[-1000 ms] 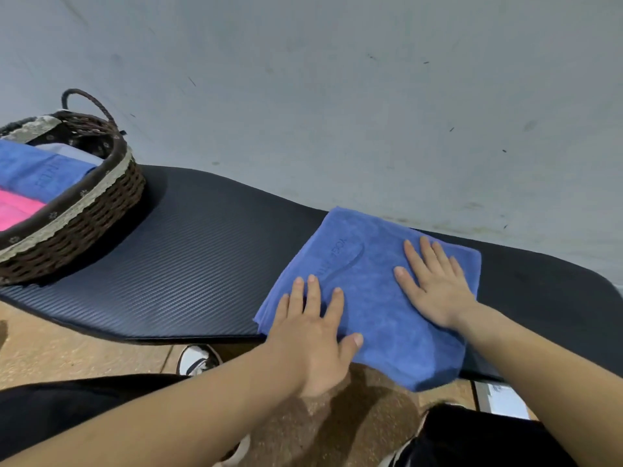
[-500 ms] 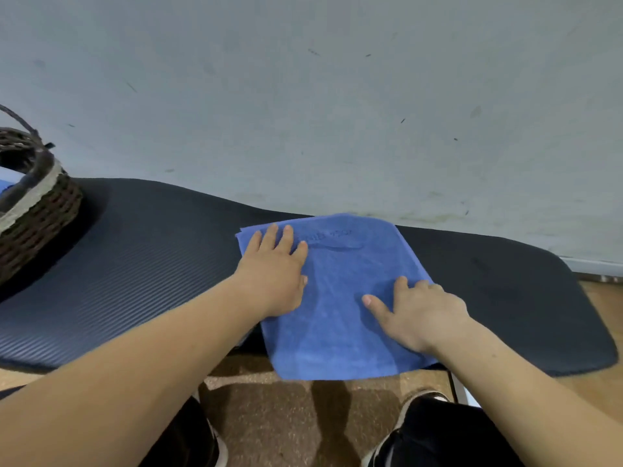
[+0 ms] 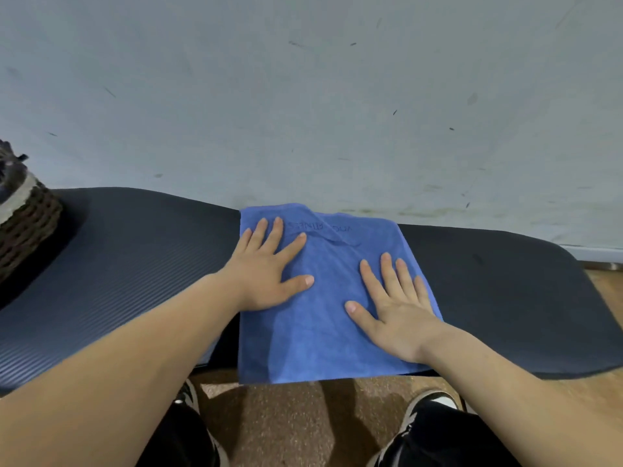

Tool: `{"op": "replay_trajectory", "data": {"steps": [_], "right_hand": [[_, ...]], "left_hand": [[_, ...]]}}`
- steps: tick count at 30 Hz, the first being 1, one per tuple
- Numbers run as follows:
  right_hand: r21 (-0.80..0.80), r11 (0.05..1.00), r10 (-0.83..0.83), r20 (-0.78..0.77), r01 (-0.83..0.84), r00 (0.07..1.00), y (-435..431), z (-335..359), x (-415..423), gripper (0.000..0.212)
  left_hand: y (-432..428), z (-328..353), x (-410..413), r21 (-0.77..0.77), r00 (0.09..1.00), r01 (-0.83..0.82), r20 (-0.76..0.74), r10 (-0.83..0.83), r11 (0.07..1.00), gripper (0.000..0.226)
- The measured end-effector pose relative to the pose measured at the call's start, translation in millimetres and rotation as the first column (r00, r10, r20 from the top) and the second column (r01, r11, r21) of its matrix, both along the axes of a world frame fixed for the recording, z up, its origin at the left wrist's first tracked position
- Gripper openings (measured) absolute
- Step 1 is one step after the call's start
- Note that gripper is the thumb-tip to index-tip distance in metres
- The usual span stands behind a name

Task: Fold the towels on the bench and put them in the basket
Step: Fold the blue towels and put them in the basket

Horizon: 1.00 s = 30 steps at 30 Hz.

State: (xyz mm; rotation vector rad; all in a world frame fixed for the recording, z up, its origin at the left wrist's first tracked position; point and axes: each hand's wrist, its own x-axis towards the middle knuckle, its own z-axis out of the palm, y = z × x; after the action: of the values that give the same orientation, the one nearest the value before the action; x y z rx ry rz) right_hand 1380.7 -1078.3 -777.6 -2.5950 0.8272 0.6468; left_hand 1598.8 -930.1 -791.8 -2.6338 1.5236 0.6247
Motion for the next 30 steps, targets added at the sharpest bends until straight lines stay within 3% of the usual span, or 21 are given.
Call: {"op": "replay_trajectory", "data": {"steps": [4,7,12,16,22,24,27,30], "right_hand": [[-0.106,0.992,0.059,-0.031,-0.062,0.998,7.0,4.3,-20.6,0.090],[-0.084,0.994,0.073,0.032,-0.070,0.997,7.9,-2.1,-35.4,0.094],[-0.084,0.985,0.162,0.181,-0.149,0.970,0.6,-11.5,-56.0,0.080],[-0.091,0.954,0.299,0.217,-0.286,0.929,4.3,-11.8,-74.5,0.076],[-0.245,0.908,0.396,0.235,-0.340,0.888,3.8,-22.2,-87.4,0.092],[-0.271,0.895,0.416,0.218,-0.355,0.883,2.0,-24.2,-88.8,0.095],[-0.268,0.896,0.417,0.229,-0.355,0.880,-0.6,-22.4,-89.6,0.090],[-0.110,0.950,0.312,0.317,-0.293,0.895,-4.9,-11.7,-88.1,0.084]], "left_hand": [[0.7,4.0,3.7,-0.132,0.999,0.052,-0.003,-0.053,0.990,0.077],[11.7,17.1,-15.6,-0.200,0.988,0.152,-0.011,-0.157,0.968,0.073],[62.8,9.4,-50.3,-0.121,0.947,0.319,0.079,-0.311,0.940,0.085],[103.8,-5.9,-55.9,-0.179,0.956,0.284,0.132,-0.263,0.942,0.077],[139.9,-19.6,-46.6,-0.157,0.901,0.392,0.266,-0.343,0.907,0.092],[140.5,-20.0,-43.5,-0.202,0.895,0.405,0.287,-0.342,0.892,0.081],[140.6,-11.8,-42.4,-0.297,0.926,0.364,0.213,-0.310,0.883,0.061],[139.1,-2.8,-47.5,-0.394,0.966,0.253,0.046,-0.256,0.884,0.055]]}}
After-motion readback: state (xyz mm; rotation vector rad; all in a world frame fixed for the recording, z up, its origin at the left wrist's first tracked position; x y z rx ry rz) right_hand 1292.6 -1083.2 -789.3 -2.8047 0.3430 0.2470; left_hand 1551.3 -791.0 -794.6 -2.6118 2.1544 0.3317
